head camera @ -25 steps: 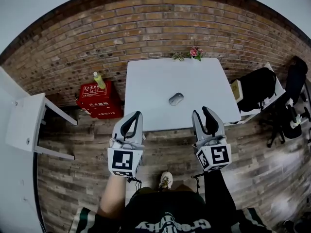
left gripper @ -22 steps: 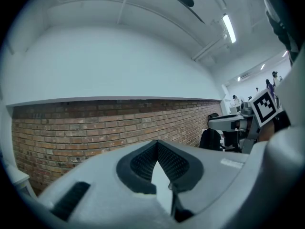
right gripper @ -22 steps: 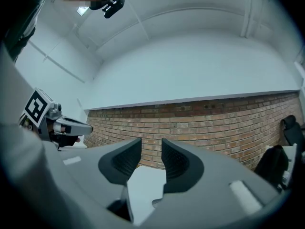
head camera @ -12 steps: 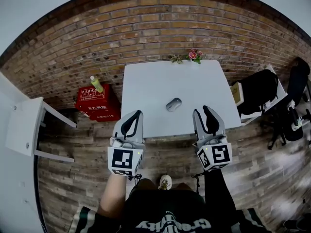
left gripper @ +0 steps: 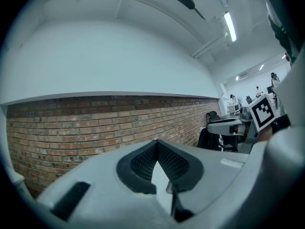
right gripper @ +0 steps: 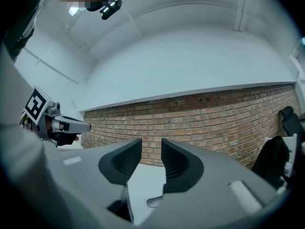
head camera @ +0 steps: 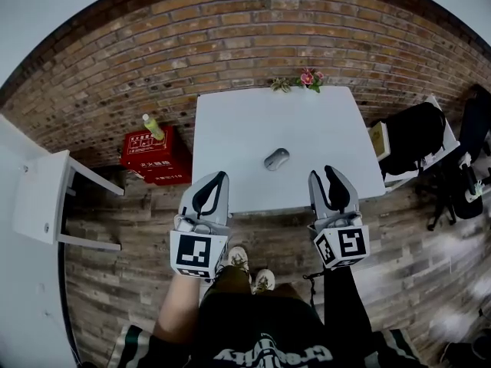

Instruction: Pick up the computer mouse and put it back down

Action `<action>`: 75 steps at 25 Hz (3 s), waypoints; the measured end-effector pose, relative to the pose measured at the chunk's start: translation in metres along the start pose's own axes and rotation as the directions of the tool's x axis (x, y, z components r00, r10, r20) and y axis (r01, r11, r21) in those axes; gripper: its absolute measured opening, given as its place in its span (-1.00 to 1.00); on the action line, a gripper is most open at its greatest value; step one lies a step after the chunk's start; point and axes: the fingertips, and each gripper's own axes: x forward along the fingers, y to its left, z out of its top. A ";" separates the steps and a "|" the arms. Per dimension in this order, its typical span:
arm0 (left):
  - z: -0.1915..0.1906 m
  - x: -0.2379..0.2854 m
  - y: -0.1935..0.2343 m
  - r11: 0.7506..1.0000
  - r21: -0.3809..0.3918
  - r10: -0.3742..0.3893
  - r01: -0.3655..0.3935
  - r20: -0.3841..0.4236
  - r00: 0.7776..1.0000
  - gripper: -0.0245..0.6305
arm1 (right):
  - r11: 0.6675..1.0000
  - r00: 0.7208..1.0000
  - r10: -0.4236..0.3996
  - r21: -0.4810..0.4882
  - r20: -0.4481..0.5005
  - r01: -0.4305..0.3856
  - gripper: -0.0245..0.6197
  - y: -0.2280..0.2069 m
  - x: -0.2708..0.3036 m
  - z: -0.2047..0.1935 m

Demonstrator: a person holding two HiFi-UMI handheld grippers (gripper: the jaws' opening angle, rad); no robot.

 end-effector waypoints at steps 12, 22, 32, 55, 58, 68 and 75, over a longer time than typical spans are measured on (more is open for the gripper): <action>-0.008 0.044 0.034 0.999 0.043 -0.031 0.030 0.008 0.999 -0.91 | 1.000 0.999 -0.008 0.016 -0.053 0.009 -0.49 -0.005 0.058 -0.028; -0.020 0.133 0.060 0.984 0.002 -0.176 0.176 0.027 0.984 -0.91 | 1.000 0.992 -0.024 -0.021 -0.127 0.022 -0.47 -0.019 0.132 -0.041; -0.034 0.176 0.074 0.962 -0.019 -0.271 0.272 0.053 0.961 -0.91 | 0.994 0.972 -0.033 -0.105 -0.233 0.009 -0.40 -0.012 0.169 -0.073; -0.056 0.220 0.073 0.971 -0.093 -0.223 0.221 -0.004 0.975 -0.91 | 0.862 0.727 0.410 -0.025 -0.551 -0.506 -0.20 0.021 0.217 -0.163; -0.061 0.226 0.075 0.977 -0.103 -0.192 0.189 -0.025 0.981 -0.91 | 0.768 0.602 0.479 -0.027 -0.639 -0.639 -0.15 0.029 0.214 -0.192; -0.077 0.237 0.082 0.990 -0.120 -0.087 0.074 -0.103 0.991 -0.91 | 0.440 0.235 0.478 -0.002 -0.847 -0.898 -0.02 0.018 0.195 -0.276; -0.086 0.242 0.085 0.991 -0.131 -0.025 0.008 -0.135 0.991 -0.91 | 0.213 0.031 0.427 0.067 -0.904 -0.975 0.08 0.007 0.178 -0.315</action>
